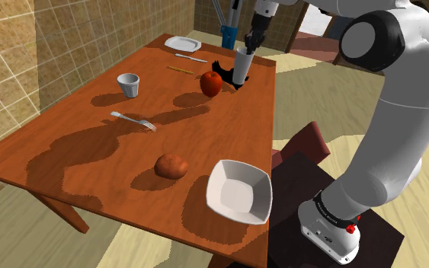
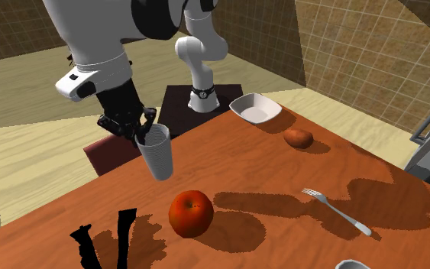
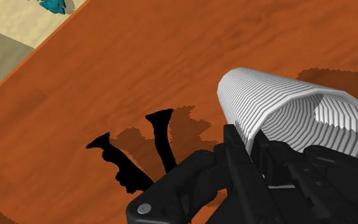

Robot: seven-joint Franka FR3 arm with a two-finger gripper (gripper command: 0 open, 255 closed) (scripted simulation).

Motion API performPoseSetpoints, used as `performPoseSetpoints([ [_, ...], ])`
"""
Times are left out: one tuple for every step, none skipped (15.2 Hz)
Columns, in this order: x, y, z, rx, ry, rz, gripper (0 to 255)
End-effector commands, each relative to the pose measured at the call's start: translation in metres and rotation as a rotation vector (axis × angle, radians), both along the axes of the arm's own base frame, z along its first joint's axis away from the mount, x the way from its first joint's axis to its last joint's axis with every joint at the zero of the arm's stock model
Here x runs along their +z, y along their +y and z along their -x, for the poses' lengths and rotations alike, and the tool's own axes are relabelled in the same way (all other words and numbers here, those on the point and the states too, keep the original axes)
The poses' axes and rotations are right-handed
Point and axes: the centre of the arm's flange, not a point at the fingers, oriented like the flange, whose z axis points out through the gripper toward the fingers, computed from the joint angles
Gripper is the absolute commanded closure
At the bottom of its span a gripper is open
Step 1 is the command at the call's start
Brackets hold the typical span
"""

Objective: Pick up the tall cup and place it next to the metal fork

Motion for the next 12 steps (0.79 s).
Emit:
performPoseSetpoints([
  [0.010, 0.001, 0.000, 0.000, 0.000, 0.000, 255],
  [0.015, 0.001, 0.000, 0.000, 0.000, 0.000, 255],
  [0.020, 0.001, 0.000, 0.000, 0.000, 0.000, 255],
  [0.026, 0.001, 0.000, 0.000, 0.000, 0.000, 255],
  [0.031, 0.001, 0.000, 0.000, 0.000, 0.000, 255],
  [0.036, 0.001, 0.000, 0.000, 0.000, 0.000, 255],
  [0.042, 0.001, 0.000, 0.000, 0.000, 0.000, 255],
  [0.047, 0.001, 0.000, 0.000, 0.000, 0.000, 255],
  [0.052, 0.001, 0.000, 0.000, 0.000, 0.000, 255],
  [0.057, 0.001, 0.000, 0.000, 0.000, 0.000, 255],
  [0.063, 0.001, 0.000, 0.000, 0.000, 0.000, 255],
  [0.068, 0.001, 0.000, 0.000, 0.000, 0.000, 255],
])
